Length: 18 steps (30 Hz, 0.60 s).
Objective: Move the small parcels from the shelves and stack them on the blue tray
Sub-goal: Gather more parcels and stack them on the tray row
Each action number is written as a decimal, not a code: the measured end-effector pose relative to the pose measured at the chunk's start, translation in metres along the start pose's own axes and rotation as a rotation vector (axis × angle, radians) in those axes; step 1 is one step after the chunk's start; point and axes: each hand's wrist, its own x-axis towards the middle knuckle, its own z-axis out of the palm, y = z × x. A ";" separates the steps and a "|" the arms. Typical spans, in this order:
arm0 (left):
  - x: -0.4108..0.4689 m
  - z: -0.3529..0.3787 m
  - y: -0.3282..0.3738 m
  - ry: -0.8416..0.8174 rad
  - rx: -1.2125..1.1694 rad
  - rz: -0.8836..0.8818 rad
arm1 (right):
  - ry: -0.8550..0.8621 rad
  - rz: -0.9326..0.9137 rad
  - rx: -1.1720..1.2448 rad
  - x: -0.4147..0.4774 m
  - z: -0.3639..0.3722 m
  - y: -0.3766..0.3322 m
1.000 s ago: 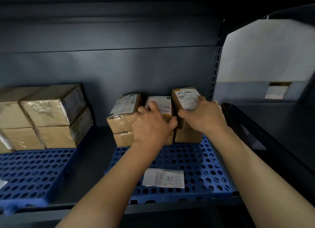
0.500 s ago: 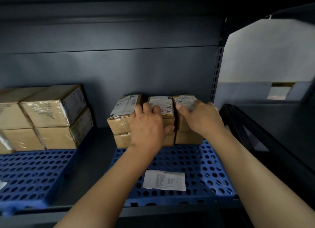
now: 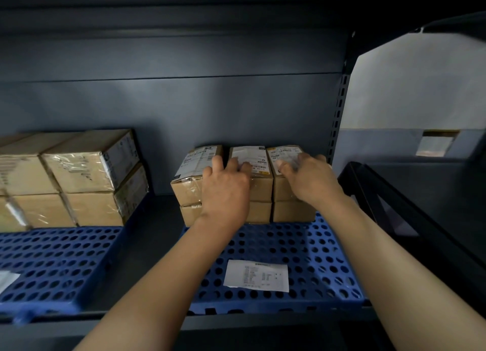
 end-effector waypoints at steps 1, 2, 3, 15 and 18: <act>0.000 0.000 -0.001 0.004 -0.004 0.001 | 0.004 0.000 0.002 0.000 0.001 0.000; 0.000 0.001 -0.001 0.009 -0.007 0.002 | 0.010 0.000 0.002 0.000 0.001 0.000; 0.000 0.001 -0.001 0.012 -0.010 0.002 | 0.019 0.001 0.003 -0.001 0.002 0.000; 0.001 0.003 -0.004 0.059 -0.056 0.016 | 0.160 -0.048 -0.063 -0.003 -0.006 -0.003; 0.001 0.003 -0.004 0.063 -0.065 0.015 | 0.168 -0.058 -0.070 -0.003 -0.007 -0.003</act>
